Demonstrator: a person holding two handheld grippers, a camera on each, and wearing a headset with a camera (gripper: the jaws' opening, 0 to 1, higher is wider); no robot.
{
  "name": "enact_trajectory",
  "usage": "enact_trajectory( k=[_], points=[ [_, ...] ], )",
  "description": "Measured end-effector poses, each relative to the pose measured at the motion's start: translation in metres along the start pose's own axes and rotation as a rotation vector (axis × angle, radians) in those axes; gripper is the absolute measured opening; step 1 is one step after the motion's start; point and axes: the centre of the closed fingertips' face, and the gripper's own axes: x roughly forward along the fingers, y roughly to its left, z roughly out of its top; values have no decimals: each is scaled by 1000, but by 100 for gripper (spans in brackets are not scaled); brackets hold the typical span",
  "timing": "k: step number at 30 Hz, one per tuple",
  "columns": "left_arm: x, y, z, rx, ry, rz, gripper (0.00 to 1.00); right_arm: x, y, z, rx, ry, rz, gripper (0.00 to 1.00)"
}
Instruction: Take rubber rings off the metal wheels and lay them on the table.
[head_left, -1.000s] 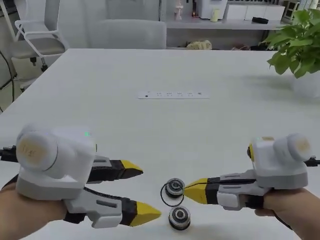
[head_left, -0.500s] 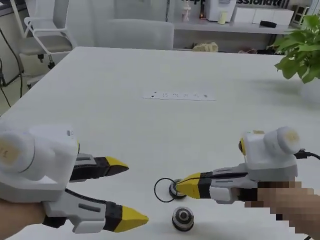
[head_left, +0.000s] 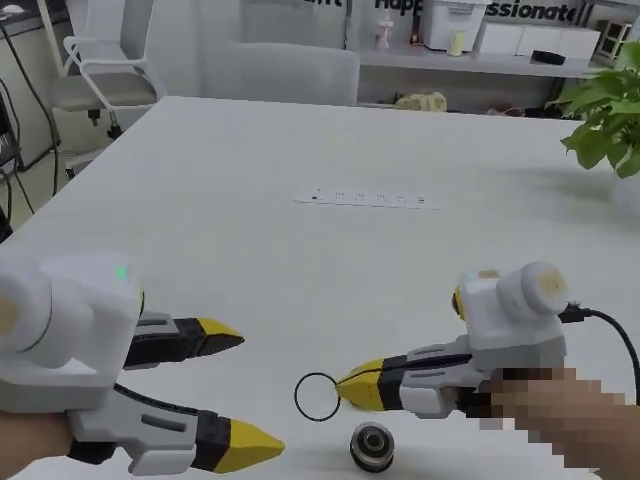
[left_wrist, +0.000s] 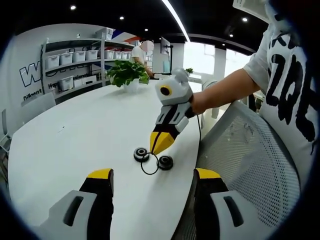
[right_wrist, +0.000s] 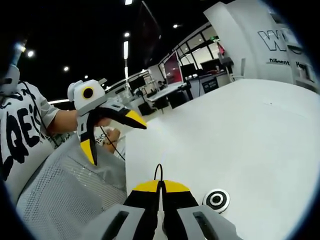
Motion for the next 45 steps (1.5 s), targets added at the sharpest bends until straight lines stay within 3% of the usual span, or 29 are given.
enact_trajectory(
  k=[30, 45],
  points=[
    [-5, 0, -7, -13, 9, 8, 62, 25, -1, -34, -64, 160, -4, 0],
    [-2, -2, -8, -18, 16, -1, 62, 25, -7, -40, -102, 186, -33, 8]
  ],
)
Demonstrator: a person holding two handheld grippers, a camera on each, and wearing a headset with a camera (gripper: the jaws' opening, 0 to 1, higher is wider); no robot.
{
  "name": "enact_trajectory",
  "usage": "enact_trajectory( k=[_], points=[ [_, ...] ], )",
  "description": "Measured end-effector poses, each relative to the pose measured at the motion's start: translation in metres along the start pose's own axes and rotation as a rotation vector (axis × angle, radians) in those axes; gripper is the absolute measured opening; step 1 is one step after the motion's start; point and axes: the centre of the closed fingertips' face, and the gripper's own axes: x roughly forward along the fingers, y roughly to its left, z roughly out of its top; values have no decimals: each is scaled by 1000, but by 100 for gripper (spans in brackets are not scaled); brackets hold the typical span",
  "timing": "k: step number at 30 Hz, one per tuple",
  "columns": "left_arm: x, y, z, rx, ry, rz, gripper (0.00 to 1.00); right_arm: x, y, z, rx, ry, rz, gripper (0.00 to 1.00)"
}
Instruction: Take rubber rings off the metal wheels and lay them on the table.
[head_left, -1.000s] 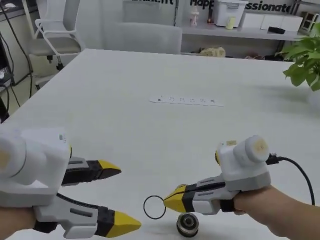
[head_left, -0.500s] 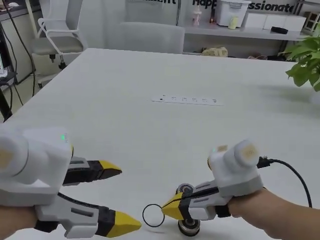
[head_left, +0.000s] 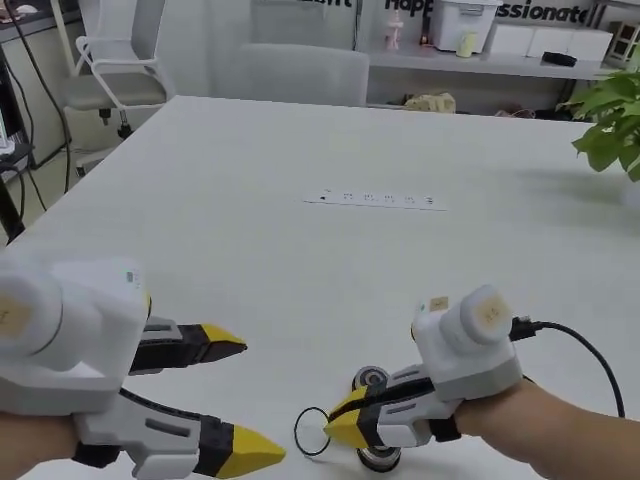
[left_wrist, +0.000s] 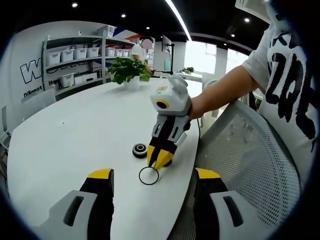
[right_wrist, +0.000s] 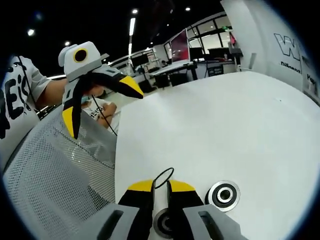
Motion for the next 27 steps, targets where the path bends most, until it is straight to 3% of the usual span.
enact_trajectory(
  k=[7, 27],
  points=[
    [1, -1, 0, -1, 3, -4, 62, -5, -3, 3, 8, -19, -11, 12],
    [9, 0, 4, 2, 18, -23, 61, -35, -7, 29, 16, -146, -43, 18]
  ],
)
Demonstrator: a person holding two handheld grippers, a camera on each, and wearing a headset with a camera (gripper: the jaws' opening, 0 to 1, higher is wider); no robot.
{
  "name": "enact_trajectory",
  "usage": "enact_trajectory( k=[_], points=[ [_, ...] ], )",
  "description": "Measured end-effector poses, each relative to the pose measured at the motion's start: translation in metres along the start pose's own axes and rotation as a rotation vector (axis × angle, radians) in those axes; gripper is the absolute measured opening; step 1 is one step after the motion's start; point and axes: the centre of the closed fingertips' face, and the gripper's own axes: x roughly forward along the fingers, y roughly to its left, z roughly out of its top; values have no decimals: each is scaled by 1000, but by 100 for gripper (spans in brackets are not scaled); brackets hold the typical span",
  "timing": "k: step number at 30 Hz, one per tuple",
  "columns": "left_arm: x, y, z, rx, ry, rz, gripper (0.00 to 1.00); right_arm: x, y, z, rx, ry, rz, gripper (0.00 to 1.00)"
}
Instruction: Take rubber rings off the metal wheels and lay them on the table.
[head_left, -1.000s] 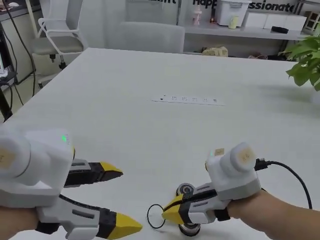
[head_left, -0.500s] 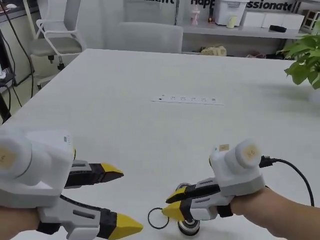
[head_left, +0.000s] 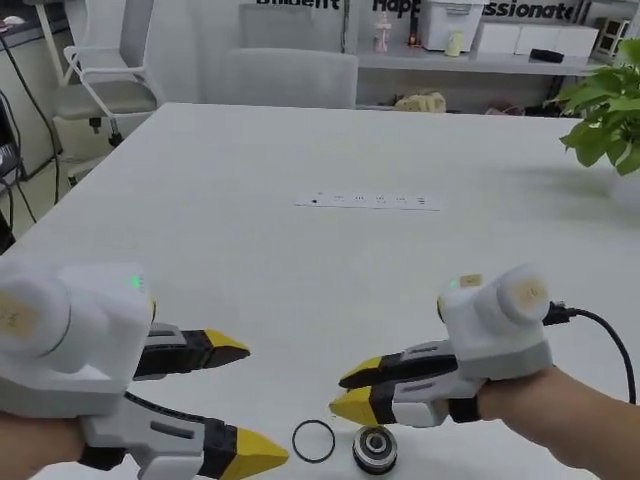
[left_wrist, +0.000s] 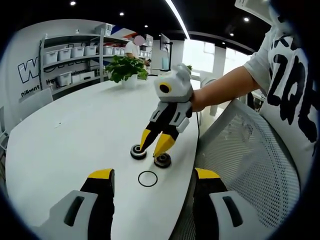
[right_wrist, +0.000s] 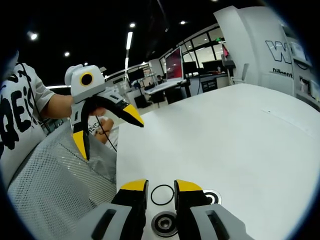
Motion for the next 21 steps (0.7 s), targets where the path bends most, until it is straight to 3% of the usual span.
enact_trajectory(
  k=[10, 21],
  points=[
    [6, 2, 7, 9, -2, -11, 60, -24, -11, 7, 29, -71, -50, 19],
    [18, 2, 15, 33, 0, -32, 58, -41, -17, 5, 62, -120, -86, 18]
  ],
)
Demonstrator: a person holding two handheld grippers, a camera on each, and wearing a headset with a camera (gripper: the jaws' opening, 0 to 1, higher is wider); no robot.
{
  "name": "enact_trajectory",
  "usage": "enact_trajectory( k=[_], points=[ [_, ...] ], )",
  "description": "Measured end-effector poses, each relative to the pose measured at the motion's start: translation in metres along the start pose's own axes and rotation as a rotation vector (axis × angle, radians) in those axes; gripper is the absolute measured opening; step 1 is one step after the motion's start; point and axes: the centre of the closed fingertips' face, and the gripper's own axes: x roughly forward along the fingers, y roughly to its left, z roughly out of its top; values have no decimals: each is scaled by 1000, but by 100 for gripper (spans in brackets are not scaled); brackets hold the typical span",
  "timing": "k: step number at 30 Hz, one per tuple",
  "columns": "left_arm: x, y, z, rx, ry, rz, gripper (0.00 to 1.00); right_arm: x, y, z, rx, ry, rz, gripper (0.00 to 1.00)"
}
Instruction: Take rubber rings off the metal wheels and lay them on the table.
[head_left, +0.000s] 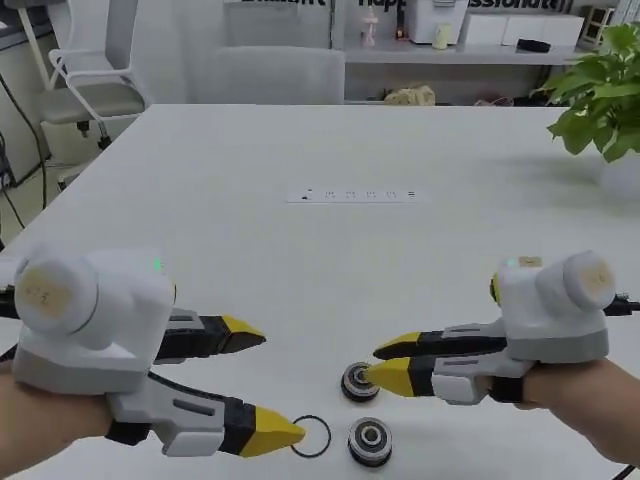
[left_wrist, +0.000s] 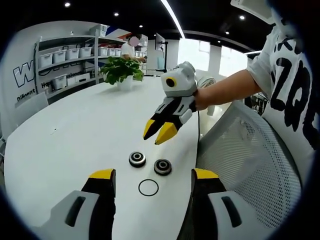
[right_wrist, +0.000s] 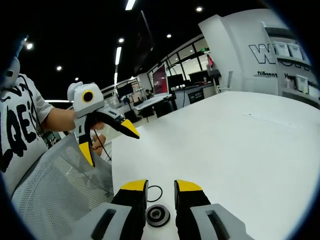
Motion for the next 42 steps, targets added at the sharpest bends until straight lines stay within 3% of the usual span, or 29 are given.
enact_trajectory(
  k=[8, 19, 42],
  points=[
    [12, 1, 3, 3, 6, -16, 57, -9, -5, -10, 20, -4, -22, 18],
    [28, 1, -2, 10, 28, -42, 56, -12, -5, -26, 31, 13, -30, 19],
    [59, -10, -15, 6, 86, -107, 50, -4, 7, -69, -33, 141, -1, 21]
  ],
)
